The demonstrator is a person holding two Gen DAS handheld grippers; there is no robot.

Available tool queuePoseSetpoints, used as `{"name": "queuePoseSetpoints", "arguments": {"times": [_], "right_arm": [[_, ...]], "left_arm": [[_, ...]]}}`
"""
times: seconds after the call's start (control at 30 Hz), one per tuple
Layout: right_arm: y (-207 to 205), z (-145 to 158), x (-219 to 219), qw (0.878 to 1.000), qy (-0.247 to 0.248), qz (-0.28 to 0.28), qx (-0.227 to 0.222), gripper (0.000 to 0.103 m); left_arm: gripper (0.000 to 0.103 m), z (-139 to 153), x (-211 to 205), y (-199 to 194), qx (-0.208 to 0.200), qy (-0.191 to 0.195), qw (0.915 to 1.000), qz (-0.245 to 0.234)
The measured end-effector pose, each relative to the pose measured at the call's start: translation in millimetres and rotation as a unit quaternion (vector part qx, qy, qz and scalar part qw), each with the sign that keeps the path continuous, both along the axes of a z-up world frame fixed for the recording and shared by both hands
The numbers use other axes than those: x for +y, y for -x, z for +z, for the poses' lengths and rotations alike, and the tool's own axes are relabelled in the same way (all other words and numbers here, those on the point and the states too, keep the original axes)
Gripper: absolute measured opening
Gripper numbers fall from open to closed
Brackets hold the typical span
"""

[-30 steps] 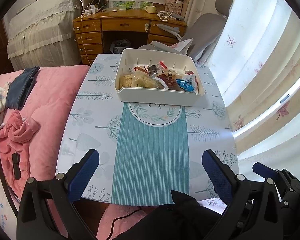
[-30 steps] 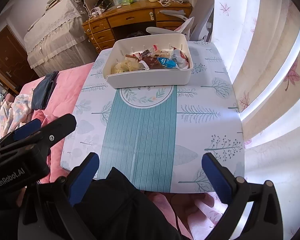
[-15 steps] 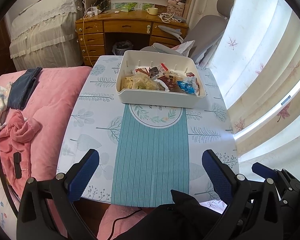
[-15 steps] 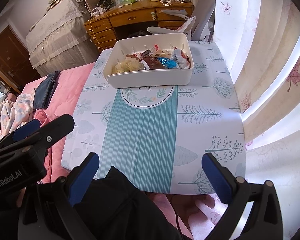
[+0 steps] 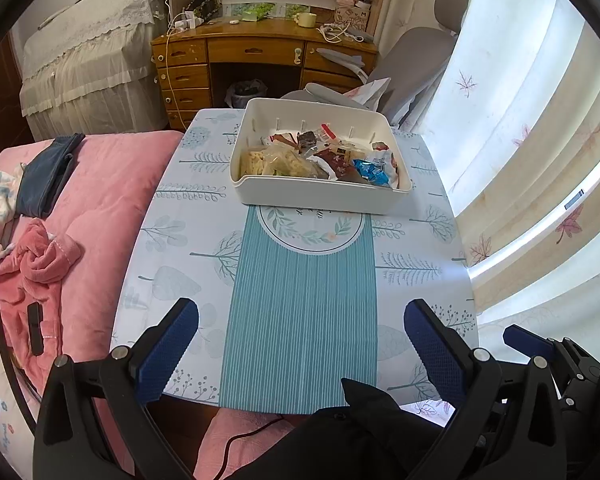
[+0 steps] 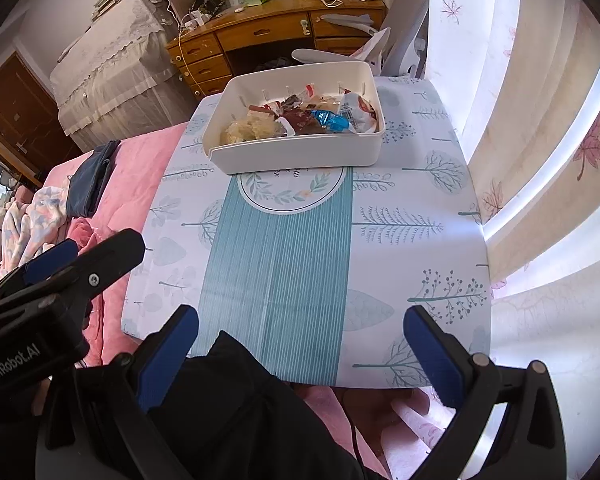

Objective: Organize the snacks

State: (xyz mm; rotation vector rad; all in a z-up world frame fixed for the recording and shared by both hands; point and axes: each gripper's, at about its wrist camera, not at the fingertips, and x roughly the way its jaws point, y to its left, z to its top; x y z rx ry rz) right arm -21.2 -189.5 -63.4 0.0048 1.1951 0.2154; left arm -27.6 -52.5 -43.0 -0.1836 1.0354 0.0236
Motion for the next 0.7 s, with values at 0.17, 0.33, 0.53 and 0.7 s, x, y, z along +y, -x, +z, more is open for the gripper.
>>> {"name": "queuePoseSetpoints", "arguments": {"times": [0.17,0.33,0.53,0.7], "right_arm": [[-2.4,-1.5,-3.7,1.0,-0.001,-0.004,0.004,0.103],[-4.2,-2.6,-7.1,1.0,-0.002,-0.008,0.008,0.103],[-5.4,-3.5,-10.0,1.0,-0.003,-0.011,0.01,0.103],[-6.0,-3.9,-10.6,1.0,-0.003,-0.01,0.011,0.103]], "left_arm": [[0.102,-0.9,-4.0,-2.3,0.002,-0.001,1.0,-0.003],[0.102,-1.7,-6.0,-5.9,0.005,-0.002,0.9999,-0.008],[0.102,-2.0,-8.3,-8.8,0.008,-0.003,0.9999,-0.011],[0.102,-2.2,-8.3,-9.1,0.008,-0.003,0.9999,-0.012]]}}
